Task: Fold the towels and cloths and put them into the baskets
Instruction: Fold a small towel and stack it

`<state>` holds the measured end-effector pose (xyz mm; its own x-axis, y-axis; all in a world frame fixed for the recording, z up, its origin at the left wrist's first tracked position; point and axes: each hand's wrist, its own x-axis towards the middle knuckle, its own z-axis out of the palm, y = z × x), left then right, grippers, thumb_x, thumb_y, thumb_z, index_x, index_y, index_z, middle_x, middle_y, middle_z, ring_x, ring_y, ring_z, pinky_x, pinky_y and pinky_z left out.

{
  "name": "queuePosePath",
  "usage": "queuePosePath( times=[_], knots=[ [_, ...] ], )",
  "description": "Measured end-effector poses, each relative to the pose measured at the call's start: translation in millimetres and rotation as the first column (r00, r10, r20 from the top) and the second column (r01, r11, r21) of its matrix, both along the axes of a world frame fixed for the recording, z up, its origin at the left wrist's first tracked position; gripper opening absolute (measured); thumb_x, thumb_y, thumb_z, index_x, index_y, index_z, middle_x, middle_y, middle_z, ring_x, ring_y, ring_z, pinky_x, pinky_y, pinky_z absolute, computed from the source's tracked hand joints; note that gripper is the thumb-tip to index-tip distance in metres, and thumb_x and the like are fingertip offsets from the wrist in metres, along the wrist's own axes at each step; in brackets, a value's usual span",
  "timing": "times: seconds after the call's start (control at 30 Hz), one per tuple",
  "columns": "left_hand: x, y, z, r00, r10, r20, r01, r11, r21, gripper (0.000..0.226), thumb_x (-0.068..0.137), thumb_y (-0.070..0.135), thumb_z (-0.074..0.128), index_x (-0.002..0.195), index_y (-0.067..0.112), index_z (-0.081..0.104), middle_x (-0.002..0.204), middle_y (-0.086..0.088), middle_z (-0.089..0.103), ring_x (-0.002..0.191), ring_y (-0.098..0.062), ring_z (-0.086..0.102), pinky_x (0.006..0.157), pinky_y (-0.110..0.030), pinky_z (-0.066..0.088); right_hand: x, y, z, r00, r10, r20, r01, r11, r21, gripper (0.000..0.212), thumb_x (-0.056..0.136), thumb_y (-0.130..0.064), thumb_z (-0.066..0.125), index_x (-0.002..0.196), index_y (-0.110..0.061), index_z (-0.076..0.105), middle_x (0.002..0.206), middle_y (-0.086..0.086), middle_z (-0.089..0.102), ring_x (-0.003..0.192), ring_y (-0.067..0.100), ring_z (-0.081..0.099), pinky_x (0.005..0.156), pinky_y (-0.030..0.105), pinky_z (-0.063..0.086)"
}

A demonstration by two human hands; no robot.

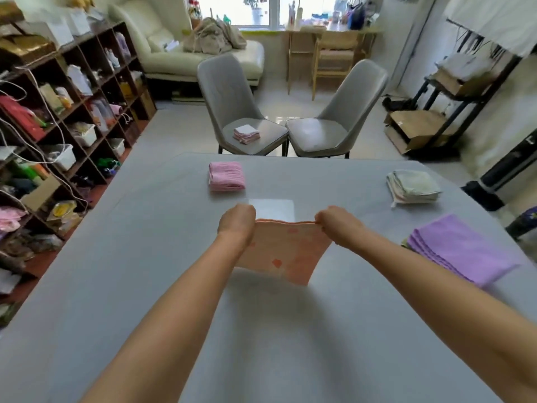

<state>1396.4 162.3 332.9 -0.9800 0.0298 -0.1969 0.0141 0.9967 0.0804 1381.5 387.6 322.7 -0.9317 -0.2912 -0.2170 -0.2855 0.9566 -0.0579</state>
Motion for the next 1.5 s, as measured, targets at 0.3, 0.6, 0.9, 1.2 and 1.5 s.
queuePosePath(
  times=[0.3, 0.6, 0.9, 1.2, 1.5],
  knots=[
    [6, 74, 13, 0.779, -0.233, 0.582, 0.194, 0.972, 0.129, 0.031, 0.079, 0.027, 0.077, 0.103, 0.009, 0.069, 0.096, -0.007, 0.074, 0.071, -0.017, 0.073, 0.084, -0.037, 0.058, 46, 63, 28, 0.950, -0.155, 0.269, 0.096, 0.970, 0.221, 0.021, 0.088, 0.008, 0.048, 0.105, 0.007, 0.061, 0.115, 0.026, 0.060, 0.108, 0.037, 0.060, 0.080, 0.036, 0.046],
    [15, 107, 18, 0.536, -0.154, 0.830, 0.160, 0.984, 0.079, 0.031, 0.082, 0.037, 0.074, 0.094, 0.009, 0.069, 0.066, 0.000, 0.071, 0.057, -0.007, 0.063, 0.061, -0.016, 0.052, 59, 115, 27, 0.543, -0.206, 0.814, 0.037, 0.974, 0.223, 0.015, 0.080, -0.013, 0.076, 0.088, -0.014, 0.063, 0.057, -0.003, 0.048, 0.054, 0.011, 0.043, 0.055, 0.020, 0.044],
    [2, 108, -46, 0.912, -0.187, 0.364, 0.150, 0.980, 0.130, 0.012, 0.083, -0.001, 0.063, 0.093, 0.000, 0.069, 0.093, -0.016, 0.069, 0.076, -0.028, 0.071, 0.072, -0.035, 0.059, 62, 125, -35, 0.871, -0.309, 0.382, 0.321, 0.946, 0.033, 0.020, 0.078, -0.002, 0.061, 0.093, -0.010, 0.071, 0.074, 0.006, 0.061, 0.067, 0.022, 0.060, 0.048, 0.024, 0.043],
    [-18, 91, -93, 0.962, -0.260, 0.082, 0.233, 0.939, 0.252, 0.015, 0.084, 0.001, 0.045, 0.085, 0.010, 0.057, 0.089, -0.008, 0.058, 0.080, -0.028, 0.055, 0.064, -0.035, 0.043, 49, 127, -88, 0.852, -0.450, 0.266, 0.517, 0.801, -0.302, 0.031, 0.074, 0.003, 0.057, 0.063, -0.022, 0.039, 0.081, 0.008, 0.056, 0.076, 0.022, 0.048, 0.054, 0.030, 0.027],
    [-29, 77, -122, 0.919, -0.394, 0.018, 0.392, 0.916, 0.086, 0.015, 0.084, 0.006, 0.051, 0.075, 0.010, 0.040, 0.075, -0.010, 0.050, 0.068, -0.031, 0.045, 0.056, -0.035, 0.029, 50, 116, -127, 0.913, -0.394, 0.109, 0.406, 0.847, -0.342, 0.035, 0.075, 0.006, 0.048, 0.061, -0.019, 0.028, 0.082, 0.021, 0.057, 0.077, 0.035, 0.055, 0.060, 0.034, 0.028]
  ],
)
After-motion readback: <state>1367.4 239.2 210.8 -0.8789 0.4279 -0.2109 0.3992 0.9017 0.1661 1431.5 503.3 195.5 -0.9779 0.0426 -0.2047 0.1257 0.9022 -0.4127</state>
